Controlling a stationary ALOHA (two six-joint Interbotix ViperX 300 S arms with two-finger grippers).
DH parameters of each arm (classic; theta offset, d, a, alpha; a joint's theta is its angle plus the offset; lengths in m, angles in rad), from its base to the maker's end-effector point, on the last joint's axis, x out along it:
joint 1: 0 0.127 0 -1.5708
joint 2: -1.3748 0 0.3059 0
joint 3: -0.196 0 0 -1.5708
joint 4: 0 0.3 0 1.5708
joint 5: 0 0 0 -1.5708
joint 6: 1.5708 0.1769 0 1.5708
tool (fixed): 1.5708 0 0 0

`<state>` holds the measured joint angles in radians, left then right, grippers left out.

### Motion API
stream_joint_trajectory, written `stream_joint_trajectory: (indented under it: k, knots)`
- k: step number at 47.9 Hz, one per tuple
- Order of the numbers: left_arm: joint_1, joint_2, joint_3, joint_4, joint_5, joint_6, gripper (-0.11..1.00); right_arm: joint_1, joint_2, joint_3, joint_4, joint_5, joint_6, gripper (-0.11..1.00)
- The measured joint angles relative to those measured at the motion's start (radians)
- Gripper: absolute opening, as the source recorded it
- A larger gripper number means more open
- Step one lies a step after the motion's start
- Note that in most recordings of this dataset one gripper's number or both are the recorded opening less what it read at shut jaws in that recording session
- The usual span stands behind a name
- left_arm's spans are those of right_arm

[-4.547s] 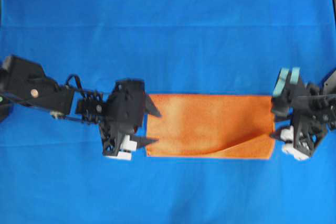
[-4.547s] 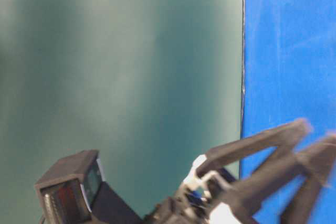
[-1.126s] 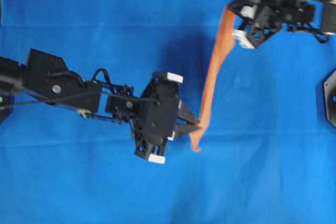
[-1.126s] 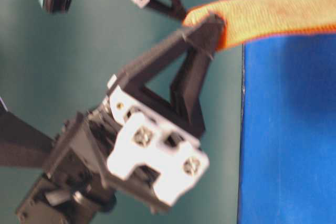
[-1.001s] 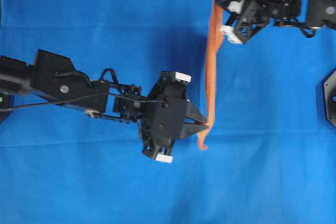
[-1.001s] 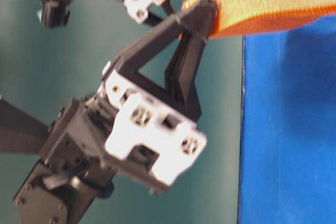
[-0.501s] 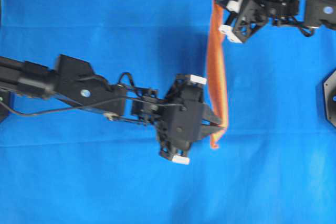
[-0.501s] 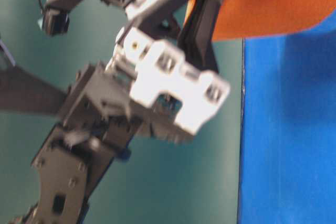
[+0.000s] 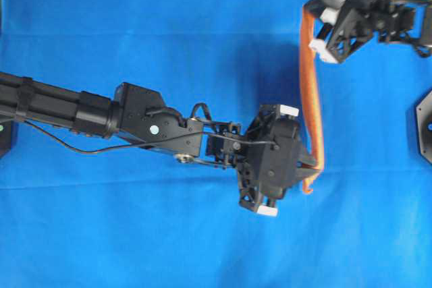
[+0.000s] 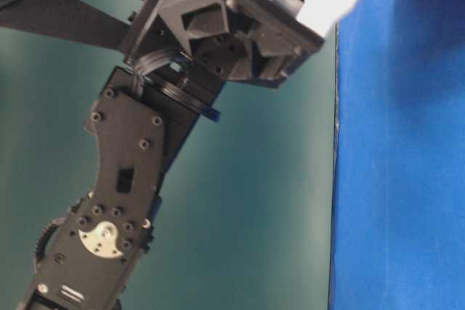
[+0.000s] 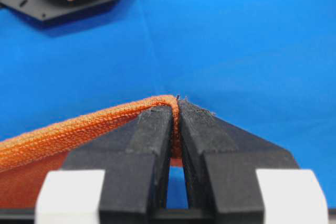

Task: Fold the orange towel.
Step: 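Swing the strip vertical, right gripper moving up, left gripper down, then lay the strip down vertically and open both grippers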

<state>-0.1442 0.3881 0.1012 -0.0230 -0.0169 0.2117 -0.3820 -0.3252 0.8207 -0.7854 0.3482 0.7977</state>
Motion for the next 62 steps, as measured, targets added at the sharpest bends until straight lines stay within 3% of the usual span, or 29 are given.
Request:
stream_joint_trajectory:
  k: [9, 24, 39, 44, 51, 62]
  knots:
    - [-0.003, -0.041, 0.123, -0.002, -0.002, -0.044, 0.02, -0.009, 0.149, -0.063, 0.000, -0.121, -0.002, 0.04]
    - [-0.012, -0.130, 0.351, -0.005, -0.074, -0.213, 0.02, -0.002, 0.339, -0.213, -0.003, -0.201, -0.006, 0.04]
    - [-0.018, -0.141, 0.400, -0.009, -0.146, -0.222, 0.04, 0.003, 0.353, -0.225, -0.005, -0.207, -0.006, 0.04]
    - [-0.020, -0.138, 0.400, -0.008, -0.147, -0.222, 0.16, 0.003, 0.353, -0.216, -0.005, -0.216, -0.008, 0.04]
    - [-0.021, -0.138, 0.400, -0.008, -0.152, -0.224, 0.46, -0.002, 0.353, -0.202, -0.006, -0.270, -0.009, 0.05]
    - [-0.023, -0.138, 0.400, -0.008, -0.153, -0.219, 0.79, 0.002, 0.351, -0.199, -0.006, -0.279, -0.008, 0.64]
